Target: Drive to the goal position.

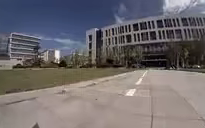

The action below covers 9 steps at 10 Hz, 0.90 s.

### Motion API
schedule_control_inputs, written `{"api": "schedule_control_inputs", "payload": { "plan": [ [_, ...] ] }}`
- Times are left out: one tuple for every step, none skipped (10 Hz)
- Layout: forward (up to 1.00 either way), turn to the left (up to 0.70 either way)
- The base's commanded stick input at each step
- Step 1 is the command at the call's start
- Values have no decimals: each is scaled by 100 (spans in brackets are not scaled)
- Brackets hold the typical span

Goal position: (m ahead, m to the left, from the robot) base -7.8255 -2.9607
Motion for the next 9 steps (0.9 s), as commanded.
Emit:
{"api": "schedule_control_inputs", "payload": {
  "plan": [
    [70, -1],
    [70, -1],
    [70, -1],
    [70, -1],
    [70, -1],
    [70, -1],
    [70, -6],
    [70, -27],
    [70, -27]
  ]
}}
